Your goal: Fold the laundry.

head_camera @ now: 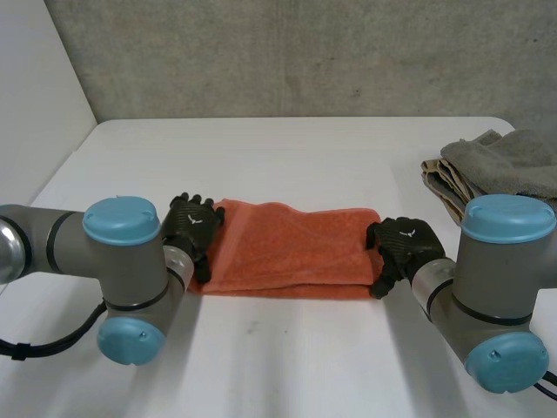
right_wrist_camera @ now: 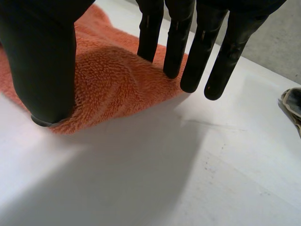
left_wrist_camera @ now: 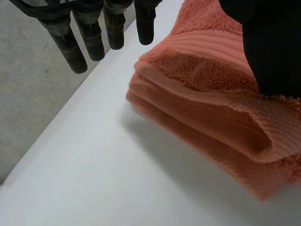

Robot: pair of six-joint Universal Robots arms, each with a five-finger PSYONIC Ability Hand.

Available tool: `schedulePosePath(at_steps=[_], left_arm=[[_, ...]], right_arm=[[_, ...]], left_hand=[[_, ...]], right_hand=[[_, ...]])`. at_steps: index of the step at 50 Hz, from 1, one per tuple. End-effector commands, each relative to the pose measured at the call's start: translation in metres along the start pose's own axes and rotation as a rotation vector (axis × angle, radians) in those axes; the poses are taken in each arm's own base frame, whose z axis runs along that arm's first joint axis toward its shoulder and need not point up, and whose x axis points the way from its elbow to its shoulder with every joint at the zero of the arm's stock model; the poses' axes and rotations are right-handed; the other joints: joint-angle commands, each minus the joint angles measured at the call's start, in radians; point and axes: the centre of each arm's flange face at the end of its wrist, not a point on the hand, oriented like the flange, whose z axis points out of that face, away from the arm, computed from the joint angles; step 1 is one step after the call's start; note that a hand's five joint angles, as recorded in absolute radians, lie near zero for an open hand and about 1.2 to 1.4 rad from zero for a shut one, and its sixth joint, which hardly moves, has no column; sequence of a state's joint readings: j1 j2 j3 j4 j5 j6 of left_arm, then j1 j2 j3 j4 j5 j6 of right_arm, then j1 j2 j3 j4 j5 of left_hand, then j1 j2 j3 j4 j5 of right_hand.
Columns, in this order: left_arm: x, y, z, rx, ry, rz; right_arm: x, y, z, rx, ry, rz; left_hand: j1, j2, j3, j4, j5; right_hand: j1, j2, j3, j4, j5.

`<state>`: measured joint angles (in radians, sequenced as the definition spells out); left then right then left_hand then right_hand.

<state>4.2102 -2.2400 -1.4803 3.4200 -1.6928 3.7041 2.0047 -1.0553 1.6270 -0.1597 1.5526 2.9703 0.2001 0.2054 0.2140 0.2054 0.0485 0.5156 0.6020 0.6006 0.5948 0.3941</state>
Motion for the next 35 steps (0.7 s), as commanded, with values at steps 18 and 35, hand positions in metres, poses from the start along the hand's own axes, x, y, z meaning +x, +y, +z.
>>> schedulePosePath(at_steps=[18,35], left_arm=[[-0.023,-0.026,-0.031,0.047,-0.067,0.005],[-0.045,-0.054,-0.059,0.129,-0.12,-0.017]], right_arm=[[-0.006,0.006,0.009,-0.004,-0.045,0.146],[0.068,0.002,-0.023,-0.011,0.069,0.002]], left_hand=[[0.007,0.002,-0.006,0.002,-0.015],[-0.007,-0.012,-0.021,-0.012,-0.03]], right_hand=[[0.607,0.521,0.522,0.528,0.554],[0.881,0.794,0.796,0.801,0.828]])
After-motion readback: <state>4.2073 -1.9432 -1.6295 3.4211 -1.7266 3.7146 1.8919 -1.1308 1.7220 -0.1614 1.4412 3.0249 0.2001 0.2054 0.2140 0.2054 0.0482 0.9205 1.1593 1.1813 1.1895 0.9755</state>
